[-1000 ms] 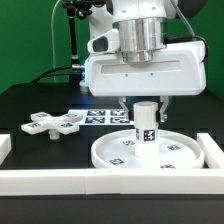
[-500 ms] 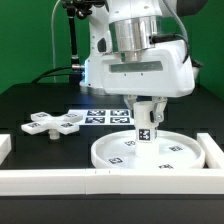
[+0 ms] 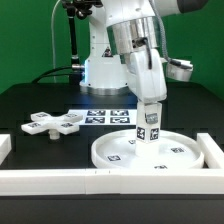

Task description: Assemble round table

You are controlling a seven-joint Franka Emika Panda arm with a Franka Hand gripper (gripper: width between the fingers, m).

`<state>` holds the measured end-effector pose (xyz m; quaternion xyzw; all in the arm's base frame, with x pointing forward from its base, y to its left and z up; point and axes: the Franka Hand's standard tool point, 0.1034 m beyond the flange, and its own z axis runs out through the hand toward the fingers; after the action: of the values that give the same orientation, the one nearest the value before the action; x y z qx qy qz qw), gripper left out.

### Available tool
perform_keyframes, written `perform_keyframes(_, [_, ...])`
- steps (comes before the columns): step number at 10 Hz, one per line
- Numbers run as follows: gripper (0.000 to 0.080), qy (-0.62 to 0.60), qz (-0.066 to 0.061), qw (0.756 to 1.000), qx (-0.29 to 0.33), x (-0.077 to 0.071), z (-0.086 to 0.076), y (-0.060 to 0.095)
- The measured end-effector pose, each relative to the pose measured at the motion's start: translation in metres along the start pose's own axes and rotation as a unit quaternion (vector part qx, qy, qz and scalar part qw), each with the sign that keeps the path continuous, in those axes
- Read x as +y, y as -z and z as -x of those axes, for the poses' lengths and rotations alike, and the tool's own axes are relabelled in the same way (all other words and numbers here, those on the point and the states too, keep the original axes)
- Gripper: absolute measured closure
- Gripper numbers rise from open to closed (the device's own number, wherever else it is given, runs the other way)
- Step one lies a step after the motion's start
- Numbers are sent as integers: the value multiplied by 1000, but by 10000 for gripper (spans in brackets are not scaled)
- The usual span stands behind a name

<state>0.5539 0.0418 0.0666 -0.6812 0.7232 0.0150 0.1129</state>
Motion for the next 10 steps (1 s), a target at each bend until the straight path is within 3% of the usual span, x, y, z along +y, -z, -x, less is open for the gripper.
perform_keyframes(2, [387, -9, 0, 1000, -2, 0, 0, 0])
perform_keyframes(3, [226, 18, 3, 1000, -3, 0, 1, 0])
perform_keyframes(4, [174, 49, 11, 999, -6, -3, 4, 1])
perform_keyframes(10, [150, 255, 9, 967, -7, -5, 3, 1])
